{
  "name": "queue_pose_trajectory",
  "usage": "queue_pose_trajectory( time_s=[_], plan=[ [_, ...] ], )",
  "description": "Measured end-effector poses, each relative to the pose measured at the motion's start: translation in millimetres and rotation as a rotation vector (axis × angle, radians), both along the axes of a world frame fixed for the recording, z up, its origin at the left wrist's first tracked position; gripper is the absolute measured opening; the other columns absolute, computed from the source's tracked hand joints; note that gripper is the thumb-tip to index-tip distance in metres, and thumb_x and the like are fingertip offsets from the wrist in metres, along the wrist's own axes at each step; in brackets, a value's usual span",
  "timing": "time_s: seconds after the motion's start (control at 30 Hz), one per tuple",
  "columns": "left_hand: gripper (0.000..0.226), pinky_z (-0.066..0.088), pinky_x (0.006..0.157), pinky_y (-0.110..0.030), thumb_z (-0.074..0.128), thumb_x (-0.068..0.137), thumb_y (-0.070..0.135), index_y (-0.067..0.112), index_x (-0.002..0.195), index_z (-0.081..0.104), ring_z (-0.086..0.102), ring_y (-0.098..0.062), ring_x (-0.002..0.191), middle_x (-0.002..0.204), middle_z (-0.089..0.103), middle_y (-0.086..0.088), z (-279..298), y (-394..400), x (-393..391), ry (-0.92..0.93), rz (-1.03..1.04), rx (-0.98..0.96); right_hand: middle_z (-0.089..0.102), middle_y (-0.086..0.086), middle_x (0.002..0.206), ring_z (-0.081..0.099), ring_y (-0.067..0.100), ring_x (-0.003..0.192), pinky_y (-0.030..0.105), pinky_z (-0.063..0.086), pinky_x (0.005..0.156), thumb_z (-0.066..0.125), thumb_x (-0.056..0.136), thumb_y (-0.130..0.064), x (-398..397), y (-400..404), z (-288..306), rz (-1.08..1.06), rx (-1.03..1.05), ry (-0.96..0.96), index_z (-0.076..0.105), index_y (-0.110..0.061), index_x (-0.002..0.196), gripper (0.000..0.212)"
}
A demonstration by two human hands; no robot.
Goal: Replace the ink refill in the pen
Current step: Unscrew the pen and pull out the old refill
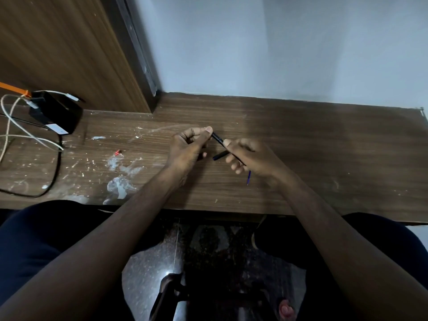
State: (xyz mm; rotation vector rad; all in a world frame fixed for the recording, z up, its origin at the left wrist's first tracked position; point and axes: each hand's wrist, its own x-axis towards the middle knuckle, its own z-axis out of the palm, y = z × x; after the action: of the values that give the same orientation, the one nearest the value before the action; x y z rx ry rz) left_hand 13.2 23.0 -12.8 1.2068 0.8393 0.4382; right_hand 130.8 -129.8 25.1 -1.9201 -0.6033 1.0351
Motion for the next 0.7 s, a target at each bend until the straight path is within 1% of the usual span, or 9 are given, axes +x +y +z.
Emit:
queue_pose_trajectory(
  time_s=[0.07,0.13,0.23,0.3,0.37,0.47,0.53,0.6,0.7],
  plan=[
    [0.014,0.052,0.054,-0.019,0.082,0.083,0.048,0.035,0.078,0.081,0.064,0.002,0.063,0.065,0.067,0.013,1,0,-1,0.012,-0.007,0.035,0.075,0.006,0.087,0.067,0.011,0.067,0.026,0.058,0.067,0.051,0.112,-0.035,0,0,-4,0.033,-0.023,0.111,0.075,-0.005,0.118,0.039],
    [0.017,0.052,0.054,-0.019,0.082,0.081,0.052,0.036,0.077,0.080,0.062,0.002,0.060,0.062,0.065,0.014,3,0,-1,0.014,-0.013,0.062,0.074,0.008,0.090,0.067,0.011,0.071,0.026,0.058,0.071,0.050,0.113,-0.026,0,0,-7,0.079,-0.008,0.120,0.075,0.001,0.119,0.038],
    [0.018,0.052,0.054,-0.020,0.081,0.083,0.052,0.036,0.075,0.077,0.059,0.001,0.059,0.063,0.060,0.013,4,-1,0,0.017,0.000,0.071,0.080,0.005,0.090,0.075,0.006,0.074,0.022,0.061,0.071,0.068,0.104,-0.024,-1,0,-9,0.062,0.029,0.065,0.074,-0.005,0.110,0.021],
    [0.019,0.051,0.054,-0.020,0.080,0.085,0.050,0.036,0.073,0.075,0.058,0.002,0.060,0.064,0.059,0.014,5,-2,1,0.028,-0.010,0.085,0.081,0.004,0.088,0.076,0.003,0.070,0.016,0.058,0.065,0.080,0.095,-0.023,-2,0,-12,0.011,0.037,0.037,0.070,-0.006,0.109,0.025],
    [0.021,0.050,0.053,-0.020,0.079,0.087,0.050,0.037,0.072,0.074,0.057,0.003,0.059,0.062,0.059,0.017,5,-3,1,0.025,-0.033,0.094,0.080,0.005,0.089,0.073,0.005,0.070,0.018,0.058,0.065,0.084,0.092,-0.025,-2,1,-13,-0.013,0.046,0.073,0.069,-0.006,0.112,0.032],
    [0.022,0.047,0.052,-0.019,0.077,0.089,0.051,0.035,0.075,0.074,0.055,0.002,0.057,0.061,0.059,0.017,3,-4,2,0.053,-0.047,0.128,0.078,0.001,0.084,0.065,0.006,0.069,0.020,0.055,0.061,0.065,0.105,-0.038,-3,3,-14,-0.053,0.065,0.198,0.075,-0.009,0.113,0.032],
    [0.021,0.047,0.050,-0.017,0.076,0.090,0.052,0.034,0.078,0.075,0.054,0.002,0.057,0.060,0.059,0.017,2,-5,1,0.078,-0.037,0.138,0.076,0.000,0.082,0.063,0.003,0.067,0.019,0.051,0.060,0.053,0.111,-0.033,-1,3,-14,-0.053,0.065,0.222,0.079,-0.008,0.111,0.037],
    [0.022,0.048,0.053,-0.017,0.073,0.092,0.053,0.033,0.086,0.078,0.056,0.002,0.061,0.065,0.062,0.016,3,-5,0,0.085,-0.060,0.121,0.074,-0.001,0.083,0.062,0.002,0.067,0.019,0.050,0.062,0.052,0.112,-0.026,0,2,-15,-0.046,0.072,0.238,0.081,-0.009,0.108,0.034],
    [0.024,0.049,0.058,-0.015,0.062,0.103,0.042,0.029,0.111,0.080,0.060,0.004,0.071,0.093,0.078,0.013,4,-8,0,0.029,-0.185,0.076,0.075,0.001,0.085,0.065,0.004,0.069,0.018,0.054,0.063,0.058,0.110,-0.021,1,2,-15,-0.098,0.112,0.356,0.079,-0.007,0.106,0.026]
  ],
)
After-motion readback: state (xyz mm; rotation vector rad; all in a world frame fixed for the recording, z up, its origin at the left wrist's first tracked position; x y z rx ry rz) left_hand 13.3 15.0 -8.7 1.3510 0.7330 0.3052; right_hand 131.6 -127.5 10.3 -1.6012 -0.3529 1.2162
